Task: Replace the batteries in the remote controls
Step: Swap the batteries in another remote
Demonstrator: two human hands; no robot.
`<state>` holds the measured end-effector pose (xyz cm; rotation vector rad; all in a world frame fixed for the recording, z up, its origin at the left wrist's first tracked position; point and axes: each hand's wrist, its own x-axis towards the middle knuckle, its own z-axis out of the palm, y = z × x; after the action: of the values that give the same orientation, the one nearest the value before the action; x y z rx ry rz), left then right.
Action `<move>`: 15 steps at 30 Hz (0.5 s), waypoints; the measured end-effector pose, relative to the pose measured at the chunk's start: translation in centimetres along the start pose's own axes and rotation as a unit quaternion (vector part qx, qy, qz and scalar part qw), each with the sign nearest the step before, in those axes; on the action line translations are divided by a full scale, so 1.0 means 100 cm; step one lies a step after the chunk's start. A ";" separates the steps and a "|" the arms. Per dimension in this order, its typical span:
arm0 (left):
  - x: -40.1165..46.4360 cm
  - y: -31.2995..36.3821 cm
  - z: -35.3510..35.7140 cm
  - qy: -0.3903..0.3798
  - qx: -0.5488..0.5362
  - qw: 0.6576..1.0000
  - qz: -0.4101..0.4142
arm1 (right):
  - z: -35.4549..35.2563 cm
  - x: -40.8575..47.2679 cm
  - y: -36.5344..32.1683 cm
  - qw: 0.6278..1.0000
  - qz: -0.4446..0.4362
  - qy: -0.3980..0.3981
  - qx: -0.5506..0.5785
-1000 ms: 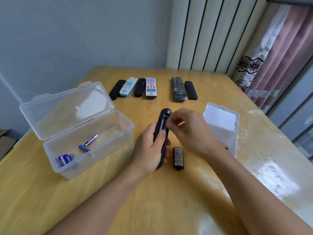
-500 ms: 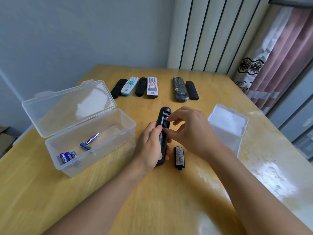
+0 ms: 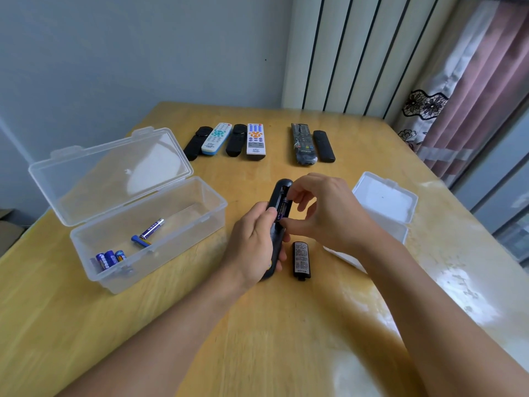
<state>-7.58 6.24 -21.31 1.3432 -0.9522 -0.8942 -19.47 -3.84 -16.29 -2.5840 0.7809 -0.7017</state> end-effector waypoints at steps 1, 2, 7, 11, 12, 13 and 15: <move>0.000 0.000 0.000 0.002 0.004 1.000 -0.003 | 0.000 0.000 0.000 1.000 -0.001 -0.001 -0.002; 0.000 0.001 0.000 0.004 0.009 1.000 -0.006 | 0.000 0.000 -0.001 1.000 -0.002 -0.003 -0.007; 0.000 0.002 0.001 0.004 0.044 0.999 0.003 | -0.005 -0.003 -0.006 0.997 -0.033 0.002 -0.067; 0.002 0.005 0.002 0.009 0.067 0.998 0.006 | -0.005 -0.004 -0.008 0.994 -0.050 -0.007 -0.102; 0.002 0.005 0.002 0.009 0.068 0.998 0.002 | -0.005 -0.005 -0.008 0.992 -0.055 -0.016 -0.110; 0.003 0.006 0.003 0.008 0.069 0.998 -0.002 | -0.004 -0.005 -0.009 0.991 -0.061 -0.023 -0.118; 0.005 0.007 0.002 0.010 0.065 0.998 -0.016 | -0.001 -0.006 -0.010 0.988 -0.077 -0.033 -0.131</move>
<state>-7.59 5.77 -20.59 1.4788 -0.9908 -0.8527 -19.49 -2.68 -15.98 -2.9153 0.6992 -0.5862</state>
